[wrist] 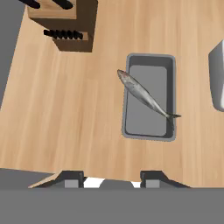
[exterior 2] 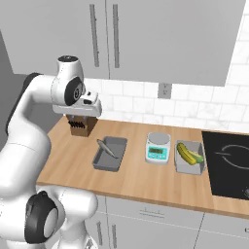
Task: Take the meat container that has the fish and place it on the second highest rack of the freezer. Then take the vegetable container that has the corn and cucumber and place it on the highest rack of the freezer.
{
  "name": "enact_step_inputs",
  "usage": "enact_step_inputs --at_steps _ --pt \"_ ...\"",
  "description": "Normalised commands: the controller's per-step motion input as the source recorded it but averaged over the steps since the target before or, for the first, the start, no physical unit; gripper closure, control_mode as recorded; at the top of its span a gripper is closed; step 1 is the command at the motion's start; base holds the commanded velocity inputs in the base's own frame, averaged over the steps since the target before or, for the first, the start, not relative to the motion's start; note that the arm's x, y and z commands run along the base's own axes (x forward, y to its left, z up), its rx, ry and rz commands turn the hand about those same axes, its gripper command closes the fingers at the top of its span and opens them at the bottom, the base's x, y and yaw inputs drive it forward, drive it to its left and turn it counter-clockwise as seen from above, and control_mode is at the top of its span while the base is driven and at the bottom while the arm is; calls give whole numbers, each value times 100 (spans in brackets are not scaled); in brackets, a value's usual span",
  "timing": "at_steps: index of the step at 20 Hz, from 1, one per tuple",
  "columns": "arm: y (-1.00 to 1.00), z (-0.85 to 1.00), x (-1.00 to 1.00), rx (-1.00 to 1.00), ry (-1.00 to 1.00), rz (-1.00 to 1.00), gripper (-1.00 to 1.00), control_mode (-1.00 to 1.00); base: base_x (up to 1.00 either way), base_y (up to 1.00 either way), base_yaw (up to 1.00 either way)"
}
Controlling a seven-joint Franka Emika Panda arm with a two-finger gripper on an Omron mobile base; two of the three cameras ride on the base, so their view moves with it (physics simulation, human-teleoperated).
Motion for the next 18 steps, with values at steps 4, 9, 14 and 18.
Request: enact_step_inputs --at_steps 4,9,14,18 --pt "0 -10 0 0 0 -4 -100 -100 0 0 0" --pt "-5 -11 0 11 1 -26 -100 -100 0 0 0" --pt "-27 -35 0 28 10 -29 -100 -100 0 0 0" --pt "-32 -46 -3 29 9 -27 -100 -100 0 0 0"
